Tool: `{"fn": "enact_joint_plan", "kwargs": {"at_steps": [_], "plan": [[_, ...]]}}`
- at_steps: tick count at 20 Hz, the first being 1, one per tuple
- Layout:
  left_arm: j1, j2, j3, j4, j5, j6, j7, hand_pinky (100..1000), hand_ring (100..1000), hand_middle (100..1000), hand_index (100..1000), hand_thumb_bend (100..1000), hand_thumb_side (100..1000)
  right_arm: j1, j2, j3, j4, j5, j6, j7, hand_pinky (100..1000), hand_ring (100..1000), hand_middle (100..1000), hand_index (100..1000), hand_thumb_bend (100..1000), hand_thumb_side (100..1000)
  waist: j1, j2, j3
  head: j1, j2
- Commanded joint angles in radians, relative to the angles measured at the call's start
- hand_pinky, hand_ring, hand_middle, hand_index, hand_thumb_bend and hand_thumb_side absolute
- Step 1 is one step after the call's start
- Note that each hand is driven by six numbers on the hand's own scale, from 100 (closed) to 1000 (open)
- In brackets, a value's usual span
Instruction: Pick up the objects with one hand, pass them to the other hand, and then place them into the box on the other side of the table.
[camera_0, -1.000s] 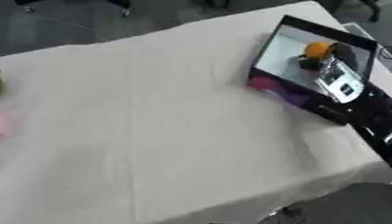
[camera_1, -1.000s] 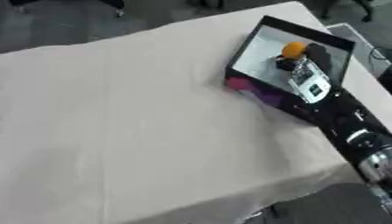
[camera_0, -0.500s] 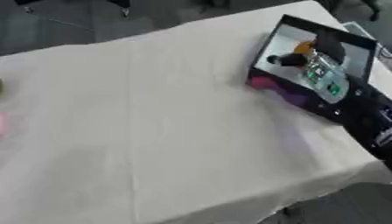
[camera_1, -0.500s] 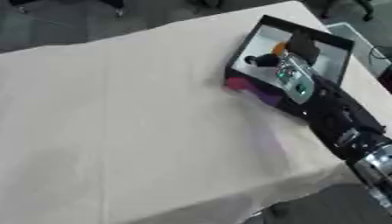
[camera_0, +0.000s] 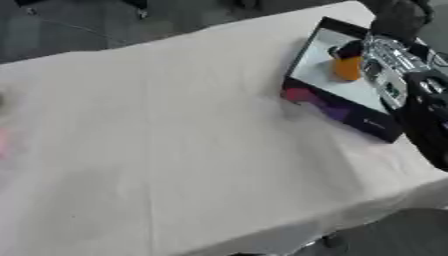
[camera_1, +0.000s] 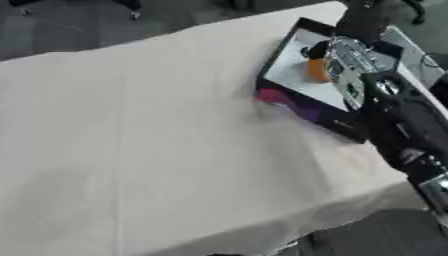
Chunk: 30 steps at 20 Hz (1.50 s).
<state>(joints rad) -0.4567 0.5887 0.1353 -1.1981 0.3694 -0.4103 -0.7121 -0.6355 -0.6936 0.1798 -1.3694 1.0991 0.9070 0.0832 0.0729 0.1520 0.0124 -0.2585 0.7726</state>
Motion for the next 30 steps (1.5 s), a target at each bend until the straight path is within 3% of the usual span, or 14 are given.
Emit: {"fn": "enact_joint_plan", "kwargs": {"at_steps": [1,2,4,7,10,11,12,14,15,16,19,23,26,30], "plan": [[-0.015,0.039,0.019,0.012,-0.023,-0.218,-0.195,679,617,636,741,100,699,0.001,-0.044,0.021,-0.189,0.221,0.0,0.164,912,926,910,999,601,306,-0.002,-0.013,-0.002,0.018,-0.003],[-0.017,0.041,0.022,0.021,-0.034,-0.228,-0.195,681,619,637,742,100,675,0.005,-0.045,0.042,-0.251,0.292,-0.026,0.227,912,930,908,986,575,292,-0.002,-0.013,-0.001,0.03,-0.003],[-0.023,0.049,0.034,0.046,-0.069,-0.261,-0.195,686,625,642,748,100,611,0.005,-0.043,0.071,-0.381,0.449,-0.143,0.38,910,925,900,975,558,289,0.0,-0.015,-0.003,0.075,-0.003],[-0.048,0.077,0.066,0.116,-0.165,-0.352,-0.195,701,641,654,761,100,453,-0.017,-0.017,0.09,-0.583,0.65,-0.377,0.62,906,915,881,965,524,301,0.003,-0.019,-0.003,0.224,-0.003],[-0.099,0.124,0.102,0.193,-0.312,-0.472,-0.193,737,685,701,801,100,245,-0.056,0.026,0.121,-0.625,0.714,-0.513,0.694,903,907,874,962,500,304,0.006,-0.024,-0.003,0.351,-0.003],[-0.123,0.14,0.108,0.203,-0.376,-0.485,-0.178,754,704,721,817,100,233,-0.066,0.039,0.132,-0.628,0.711,-0.535,0.693,902,905,871,962,495,305,0.006,-0.026,-0.003,0.379,-0.003],[-0.147,0.155,0.109,0.208,-0.454,-0.491,-0.148,774,732,747,837,100,227,-0.073,0.051,0.14,-0.629,0.703,-0.549,0.687,902,902,867,961,486,308,0.006,-0.028,-0.004,0.398,-0.003],[-0.193,0.173,0.093,0.223,-0.649,-0.495,-0.056,799,761,778,864,266,258,-0.082,0.071,0.153,-0.63,0.681,-0.562,0.672,900,897,860,959,476,311,0.006,-0.032,-0.007,0.419,-0.003],[-0.21,0.174,0.082,0.232,-0.748,-0.496,0.007,799,761,778,864,266,258,-0.084,0.078,0.158,-0.63,0.671,-0.563,0.666,900,897,860,959,476,311,0.005,-0.033,-0.009,0.424,-0.003],[-0.222,0.172,0.069,0.242,-0.839,-0.496,0.076,824,788,810,888,415,312,-0.086,0.083,0.161,-0.63,0.664,-0.562,0.662,899,894,854,960,465,316,0.005,-0.033,-0.011,0.427,-0.003],[-0.279,0.161,0.047,0.342,-1.173,-0.497,0.277,839,814,838,903,479,346,-0.089,0.106,0.172,-0.631,0.64,-0.551,0.649,896,889,848,959,439,325,0.0,-0.034,-0.023,0.434,-0.003],[-0.327,0.142,0.025,0.498,-1.518,-0.497,0.53,846,824,857,918,486,481,-0.089,0.117,0.179,-0.631,0.62,-0.529,0.636,894,885,842,960,416,331,-0.004,-0.03,-0.04,0.434,-0.003],[-0.346,0.135,0.027,0.603,-1.683,-0.494,0.67,841,822,859,915,448,522,-0.088,0.121,0.18,-0.631,0.608,-0.513,0.625,893,882,837,960,398,338,-0.006,-0.026,-0.051,0.437,-0.003],[-0.355,0.126,0.035,0.693,-1.788,-0.449,0.859,828,813,851,904,409,364,-0.087,0.122,0.181,-0.631,0.596,-0.492,0.612,892,879,831,961,366,351,-0.008,-0.019,-0.064,0.44,-0.003]]}}
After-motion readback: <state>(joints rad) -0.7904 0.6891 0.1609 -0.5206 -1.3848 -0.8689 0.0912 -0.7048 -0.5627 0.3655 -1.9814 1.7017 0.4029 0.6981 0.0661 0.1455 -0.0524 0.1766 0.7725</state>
